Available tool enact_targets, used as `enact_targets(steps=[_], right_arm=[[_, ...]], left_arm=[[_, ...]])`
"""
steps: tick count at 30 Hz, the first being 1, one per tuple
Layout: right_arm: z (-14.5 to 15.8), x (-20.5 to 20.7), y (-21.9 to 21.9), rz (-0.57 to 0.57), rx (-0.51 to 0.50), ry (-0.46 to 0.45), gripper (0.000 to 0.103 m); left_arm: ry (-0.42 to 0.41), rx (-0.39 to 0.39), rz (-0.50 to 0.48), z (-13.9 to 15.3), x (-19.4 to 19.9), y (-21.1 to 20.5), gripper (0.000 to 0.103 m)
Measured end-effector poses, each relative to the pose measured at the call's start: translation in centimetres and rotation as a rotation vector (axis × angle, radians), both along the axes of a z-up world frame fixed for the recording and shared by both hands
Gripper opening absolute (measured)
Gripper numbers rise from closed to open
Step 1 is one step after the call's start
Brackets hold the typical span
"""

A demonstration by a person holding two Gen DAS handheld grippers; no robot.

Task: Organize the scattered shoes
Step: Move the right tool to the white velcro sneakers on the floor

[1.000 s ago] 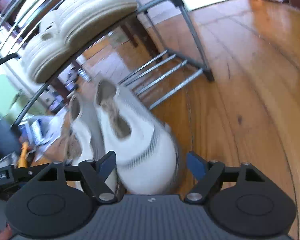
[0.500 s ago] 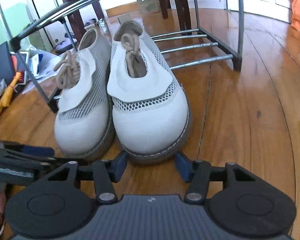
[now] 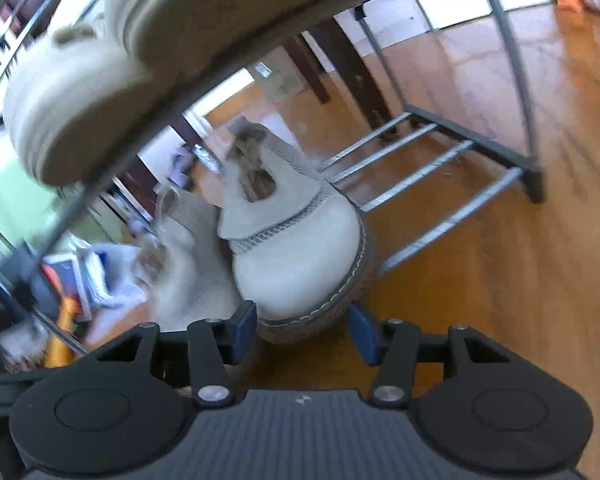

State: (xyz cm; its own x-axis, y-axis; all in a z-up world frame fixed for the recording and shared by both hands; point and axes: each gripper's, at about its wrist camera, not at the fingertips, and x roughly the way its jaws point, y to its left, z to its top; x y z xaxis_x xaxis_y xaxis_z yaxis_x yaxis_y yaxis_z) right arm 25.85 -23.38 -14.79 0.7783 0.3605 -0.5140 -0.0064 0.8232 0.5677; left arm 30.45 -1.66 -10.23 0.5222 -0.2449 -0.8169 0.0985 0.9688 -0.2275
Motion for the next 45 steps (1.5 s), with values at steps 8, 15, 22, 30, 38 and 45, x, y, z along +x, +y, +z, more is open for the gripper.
enact_targets(steps=[8, 15, 22, 30, 38, 45], right_arm=[[0.3, -9.1, 1.4, 0.166, 0.118, 0.163, 0.080], [0.3, -13.4, 9.6, 0.419, 0.191, 0.286, 0.087], [1.6, -18.3, 19.5, 0.578, 0.154, 0.314, 0.088], [2.3, -19.5, 23.9, 0.542, -0.042, 0.275, 0.090], [0.7, -17.0, 25.3, 0.647, -0.037, 0.330, 0.093], [0.2, -16.4, 21.5, 0.587, 0.047, 0.353, 0.076]], left_arm=[[0.148, 0.124, -0.086, 3.1, -11.6, 5.7, 0.094], [0.225, 0.240, 0.053, 5.3, -18.4, 16.3, 0.097], [0.220, 0.396, 0.107, 4.6, -22.3, 22.9, 0.100], [0.269, 0.299, 0.056, -0.4, -21.3, 24.5, 0.102], [0.247, 0.201, -0.031, -3.1, -19.6, 23.6, 0.096], [0.243, 0.184, -0.048, -3.0, -18.9, 20.0, 0.090]])
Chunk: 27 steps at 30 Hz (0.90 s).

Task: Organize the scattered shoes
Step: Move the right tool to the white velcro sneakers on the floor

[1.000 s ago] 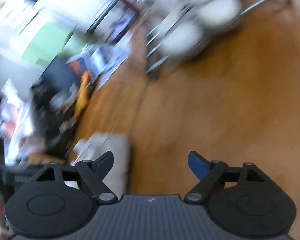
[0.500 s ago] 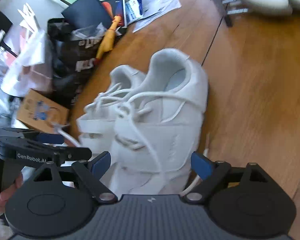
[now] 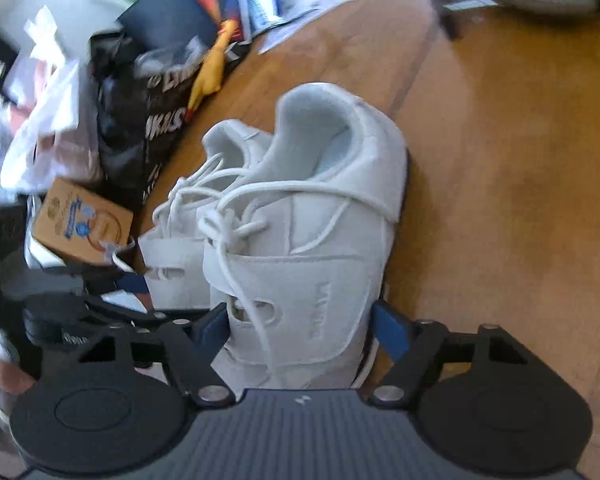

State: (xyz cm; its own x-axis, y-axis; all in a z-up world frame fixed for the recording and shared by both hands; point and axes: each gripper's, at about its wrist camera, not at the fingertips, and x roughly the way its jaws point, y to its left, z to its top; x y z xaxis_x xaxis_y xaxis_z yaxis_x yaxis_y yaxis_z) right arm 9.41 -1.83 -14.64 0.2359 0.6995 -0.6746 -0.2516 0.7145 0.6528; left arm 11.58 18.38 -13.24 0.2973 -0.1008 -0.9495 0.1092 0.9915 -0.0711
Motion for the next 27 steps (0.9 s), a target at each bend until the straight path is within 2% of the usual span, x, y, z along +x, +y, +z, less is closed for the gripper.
enact_targets(steps=[4, 7, 11, 14, 16, 19, 23, 25, 27], right_arm=[[0.3, 0.9, -3.9, -0.038, -0.041, 0.021, 0.076], [0.4, 1.4, -7.4, -0.067, -0.061, 0.044, 0.077], [1.1, 1.5, -13.3, -0.171, -0.070, 0.044, 0.078], [3.1, 0.9, -16.3, -0.246, -0.096, -0.008, 0.078], [4.6, 0.6, -17.3, -0.275, -0.117, -0.057, 0.079], [6.9, 0.4, -16.0, -0.252, -0.167, -0.181, 0.080], [8.2, 2.7, -10.5, -0.112, -0.278, -0.315, 0.083], [8.0, 4.0, -8.6, -0.087, -0.308, -0.318, 0.086], [7.3, 6.0, -6.6, -0.070, -0.350, -0.283, 0.090]], left_arm=[[-0.007, -0.030, -0.037, 0.1, 0.3, -4.5, 0.090], [-0.001, -0.084, -0.068, 0.1, 1.0, -8.3, 0.093], [0.002, -0.165, -0.101, -0.2, 2.4, -13.9, 0.096], [0.024, -0.176, -0.127, 0.2, 2.9, -16.4, 0.094], [0.042, -0.210, -0.093, 1.3, 3.1, -16.5, 0.094], [0.020, -0.176, -0.038, 2.7, 2.5, -15.2, 0.096], [0.024, -0.119, 0.047, 3.4, 1.6, -12.9, 0.098], [0.029, -0.088, 0.076, 3.0, 1.3, -11.6, 0.098], [0.043, -0.055, 0.100, 2.5, 1.5, -10.9, 0.098]])
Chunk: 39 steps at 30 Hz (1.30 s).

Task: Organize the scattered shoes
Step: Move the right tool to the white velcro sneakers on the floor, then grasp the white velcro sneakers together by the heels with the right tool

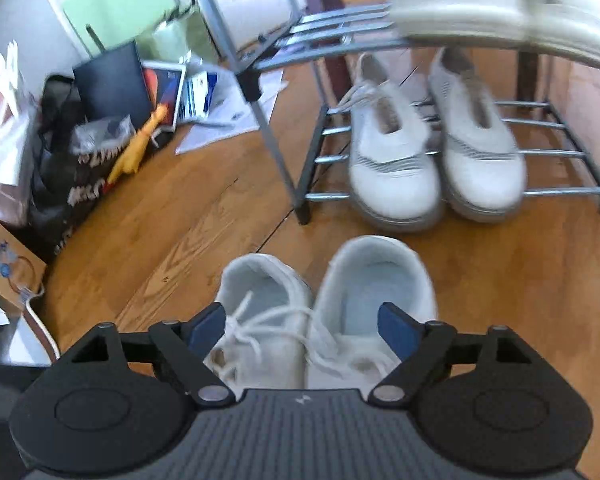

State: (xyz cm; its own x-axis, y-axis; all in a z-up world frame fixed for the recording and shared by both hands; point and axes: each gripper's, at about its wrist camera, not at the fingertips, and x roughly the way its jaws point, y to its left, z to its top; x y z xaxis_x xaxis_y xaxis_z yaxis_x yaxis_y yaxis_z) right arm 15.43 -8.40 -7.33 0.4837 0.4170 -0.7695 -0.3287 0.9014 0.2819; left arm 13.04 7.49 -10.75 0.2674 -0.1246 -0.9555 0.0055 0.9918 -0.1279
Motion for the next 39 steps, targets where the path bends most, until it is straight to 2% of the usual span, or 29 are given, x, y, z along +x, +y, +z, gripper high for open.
enact_targets(steps=[2, 4, 5, 6, 7, 8, 10, 12, 16, 20, 22, 24, 26, 30, 31, 32, 34, 37, 39], right_arm=[[-0.8, 1.4, 1.4, -0.020, -0.069, 0.042, 0.090], [-2.7, 3.2, 3.6, -0.026, -0.221, 0.136, 0.089], [-3.5, 3.6, 4.2, -0.003, -0.252, 0.157, 0.088], [-4.3, 3.9, 4.9, 0.025, -0.282, 0.168, 0.086], [-4.9, 4.1, 5.3, 0.045, -0.302, 0.173, 0.073], [-5.0, 3.9, 5.5, 0.066, -0.303, 0.160, 0.052], [-5.6, 3.4, 6.2, 0.137, -0.290, 0.112, 0.047], [-6.2, 3.2, 6.0, 0.153, -0.284, 0.053, 0.043], [-6.6, 4.2, 4.5, 0.093, -0.192, 0.065, 0.034], [-6.2, 3.4, 4.3, 0.056, -0.171, 0.021, 0.030], [-5.3, 2.3, 3.0, 0.007, -0.095, -0.021, 0.027], [-4.5, 1.3, 1.3, -0.032, -0.020, -0.054, 0.019], [-3.9, 0.6, 0.3, -0.051, 0.023, -0.076, 0.018], [-2.9, 0.1, 0.7, -0.032, -0.044, -0.092, 0.019], [-2.8, 0.4, 0.9, -0.028, -0.051, -0.076, 0.029], [-2.8, 0.7, 1.0, -0.026, -0.042, -0.048, 0.043], [-2.6, 1.3, 1.2, -0.027, -0.023, 0.004, 0.057], [-2.7, 2.5, -0.4, -0.120, 0.046, 0.087, 0.064], [-2.7, 3.2, -1.6, -0.189, 0.062, 0.130, 0.065]], left_arm=[[0.033, 0.025, 0.031, -0.9, -0.2, 1.1, 0.098], [0.052, 0.025, 0.049, -1.2, -0.4, 1.9, 0.098], [0.060, 0.023, 0.056, -1.5, -0.4, 2.1, 0.098], [0.067, 0.029, 0.059, -1.7, -0.4, 2.1, 0.098], [0.071, 0.034, 0.059, -2.0, -0.3, 2.1, 0.098], [0.070, 0.032, 0.060, -2.1, -0.3, 2.1, 0.098], [0.074, 0.017, 0.064, -2.3, -0.3, 2.1, 0.098], [0.077, 0.010, 0.068, -2.4, -0.3, 2.0, 0.098], [0.077, 0.016, 0.073, -2.4, -0.4, 1.7, 0.098], [0.074, 0.016, 0.072, -2.2, -0.8, 1.5, 0.098], [0.067, 0.018, 0.078, -1.9, -1.2, 1.7, 0.098], [0.062, 0.017, 0.085, -1.8, -1.5, 1.9, 0.099], [0.057, 0.020, 0.088, -1.4, -1.6, 2.0, 0.100], [0.061, 0.031, 0.087, -1.0, -1.2, 2.0, 0.100], [0.063, 0.026, 0.089, -0.8, -1.1, 2.0, 0.100], [0.062, 0.021, 0.092, -0.7, -1.0, 2.1, 0.100], [0.063, 0.026, 0.093, -0.6, -0.7, 2.2, 0.100], [0.072, 0.036, 0.094, -0.9, -0.6, 2.5, 0.100], [0.081, 0.038, 0.097, -1.2, -0.6, 2.7, 0.100]])
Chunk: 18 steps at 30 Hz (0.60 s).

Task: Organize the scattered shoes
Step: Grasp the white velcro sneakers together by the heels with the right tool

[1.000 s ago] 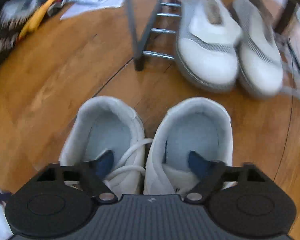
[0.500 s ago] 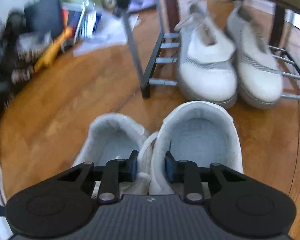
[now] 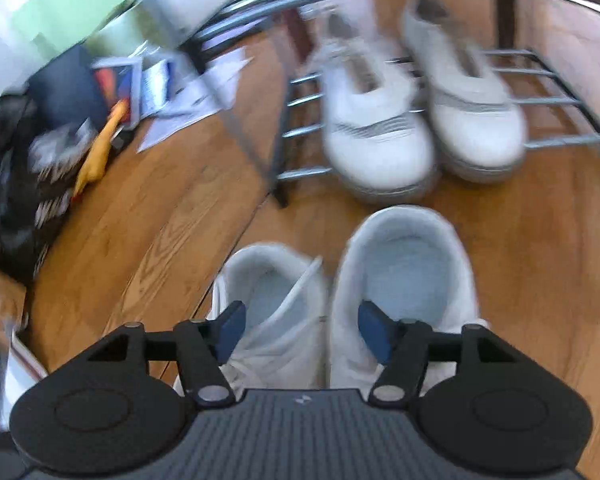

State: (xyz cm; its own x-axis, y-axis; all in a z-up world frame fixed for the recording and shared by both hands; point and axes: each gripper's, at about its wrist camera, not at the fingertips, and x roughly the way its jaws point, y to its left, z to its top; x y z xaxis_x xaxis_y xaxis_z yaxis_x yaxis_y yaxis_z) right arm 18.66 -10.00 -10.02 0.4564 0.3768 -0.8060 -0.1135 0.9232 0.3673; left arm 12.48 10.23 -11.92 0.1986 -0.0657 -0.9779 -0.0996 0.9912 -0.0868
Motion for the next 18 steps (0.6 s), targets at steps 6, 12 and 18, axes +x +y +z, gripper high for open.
enact_targets(steps=[6, 12, 18], right_arm=[[0.8, -0.5, -2.3, -0.099, 0.038, -0.013, 0.064], [0.2, -2.6, 3.0, 0.122, -0.365, -0.135, 0.064], [0.1, -2.6, 6.9, 0.233, -0.404, -0.186, 0.063]], left_arm=[[0.016, -0.011, -0.002, -0.6, 0.1, 0.1, 0.100], [0.025, -0.026, -0.009, -0.8, 0.0, -0.3, 0.100], [0.035, -0.021, -0.007, -1.1, 0.2, -0.3, 0.100]])
